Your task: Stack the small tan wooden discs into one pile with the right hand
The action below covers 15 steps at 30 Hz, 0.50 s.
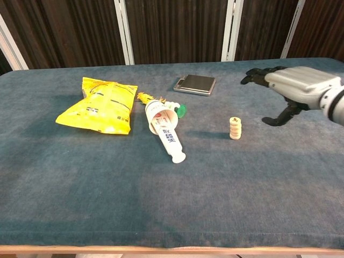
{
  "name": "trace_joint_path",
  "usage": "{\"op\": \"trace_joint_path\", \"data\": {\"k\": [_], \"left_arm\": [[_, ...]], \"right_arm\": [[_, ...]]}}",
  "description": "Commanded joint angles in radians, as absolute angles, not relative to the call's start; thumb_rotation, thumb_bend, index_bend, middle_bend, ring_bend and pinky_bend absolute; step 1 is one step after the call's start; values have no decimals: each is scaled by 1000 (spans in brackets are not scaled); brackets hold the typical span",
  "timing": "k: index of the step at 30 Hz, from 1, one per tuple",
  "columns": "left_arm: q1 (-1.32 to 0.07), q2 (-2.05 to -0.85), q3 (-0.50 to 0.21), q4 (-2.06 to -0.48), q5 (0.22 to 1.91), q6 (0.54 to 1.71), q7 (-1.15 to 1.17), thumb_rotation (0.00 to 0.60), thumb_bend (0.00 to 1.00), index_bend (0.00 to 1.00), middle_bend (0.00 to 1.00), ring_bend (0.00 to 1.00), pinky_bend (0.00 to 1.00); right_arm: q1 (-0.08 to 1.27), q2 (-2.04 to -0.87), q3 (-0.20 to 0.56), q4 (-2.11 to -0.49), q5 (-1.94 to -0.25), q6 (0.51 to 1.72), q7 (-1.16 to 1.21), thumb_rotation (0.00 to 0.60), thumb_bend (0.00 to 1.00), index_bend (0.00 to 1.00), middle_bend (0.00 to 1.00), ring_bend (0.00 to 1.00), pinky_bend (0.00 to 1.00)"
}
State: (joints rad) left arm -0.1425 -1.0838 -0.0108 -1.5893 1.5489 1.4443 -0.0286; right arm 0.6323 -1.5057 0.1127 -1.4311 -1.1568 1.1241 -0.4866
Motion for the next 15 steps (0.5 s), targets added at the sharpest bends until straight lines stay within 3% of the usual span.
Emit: {"op": "trace_joint_path", "data": {"k": [1,5,8,15], "left_arm": [[-140,-1085,-12,-1591,1545,1447,-24,600,508,0,0,0,38],[-137,-1097,-19,-1586,1551,1468,-16,600,508,0,0,0,37],[-137,-1115,-23,-1573,1562,1483,-2,600,509,0,0,0,37],[-139,-1134,-29,-1574,1552,1479,40,600,509,0,0,0,36]], "right_arm": [[441,-1342,-10,-1614,-1274,1351,-451,600,351,99,0,0,0],[304,-1257,-94,-1660,-1346,1489,-359,600,329,54,0,0,0],[235,-1260,-86,-1617,-1364,1562,-224,600,328,55,0,0,0],[199,-1215,-52,-1602,-1353,1553,-171,600,327,50,0,0,0]]}}
